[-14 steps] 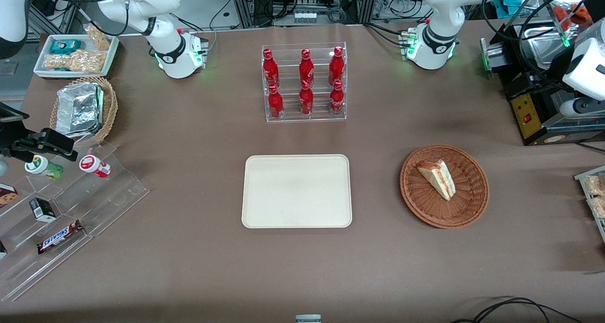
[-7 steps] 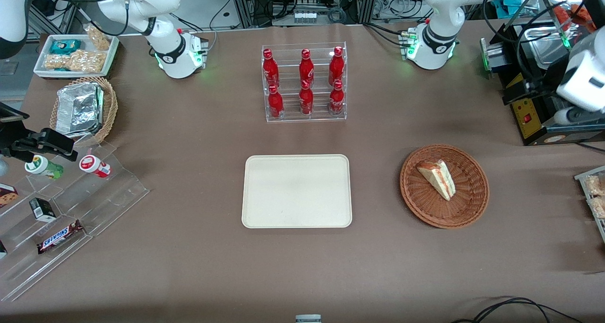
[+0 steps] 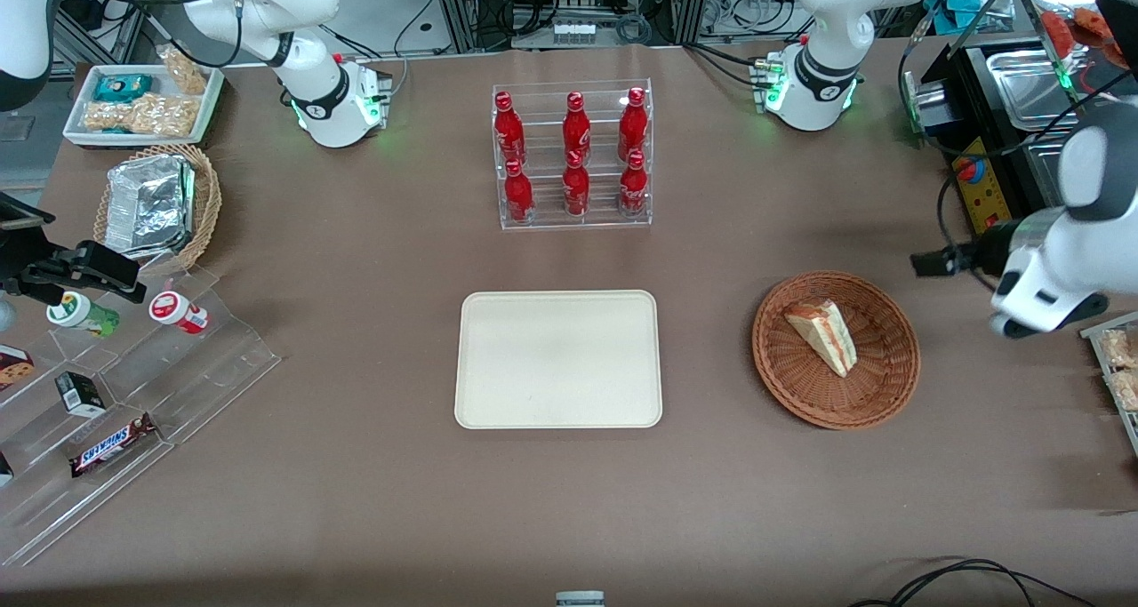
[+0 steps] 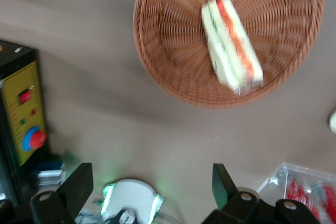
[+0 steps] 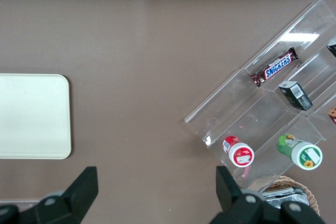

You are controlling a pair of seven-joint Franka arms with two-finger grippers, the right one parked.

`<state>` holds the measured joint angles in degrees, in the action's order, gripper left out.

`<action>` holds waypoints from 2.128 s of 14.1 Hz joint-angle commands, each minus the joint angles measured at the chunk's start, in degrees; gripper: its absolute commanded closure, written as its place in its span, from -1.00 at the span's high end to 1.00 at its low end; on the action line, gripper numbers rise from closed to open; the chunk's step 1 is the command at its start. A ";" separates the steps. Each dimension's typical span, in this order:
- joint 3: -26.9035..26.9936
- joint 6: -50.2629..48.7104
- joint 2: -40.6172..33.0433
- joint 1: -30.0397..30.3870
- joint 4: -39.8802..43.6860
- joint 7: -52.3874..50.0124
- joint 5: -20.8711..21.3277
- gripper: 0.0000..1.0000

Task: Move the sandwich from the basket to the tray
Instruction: 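Lower the open left gripper onto the sandwich in the woven basket, then close the left gripper on the wrapped sandwich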

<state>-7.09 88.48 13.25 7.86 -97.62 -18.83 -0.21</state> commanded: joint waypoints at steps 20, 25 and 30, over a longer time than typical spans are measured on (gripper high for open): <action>-0.73 33.32 4.58 -7.51 -13.73 -28.01 -5.94 1.00; -0.38 34.91 7.30 -7.34 -14.17 -27.83 -5.51 1.00; -0.38 39.31 10.48 -7.43 -15.58 -28.19 -5.50 1.00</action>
<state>-7.44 126.48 23.09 0.44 -112.58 -46.21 -6.26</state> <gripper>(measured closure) 0.000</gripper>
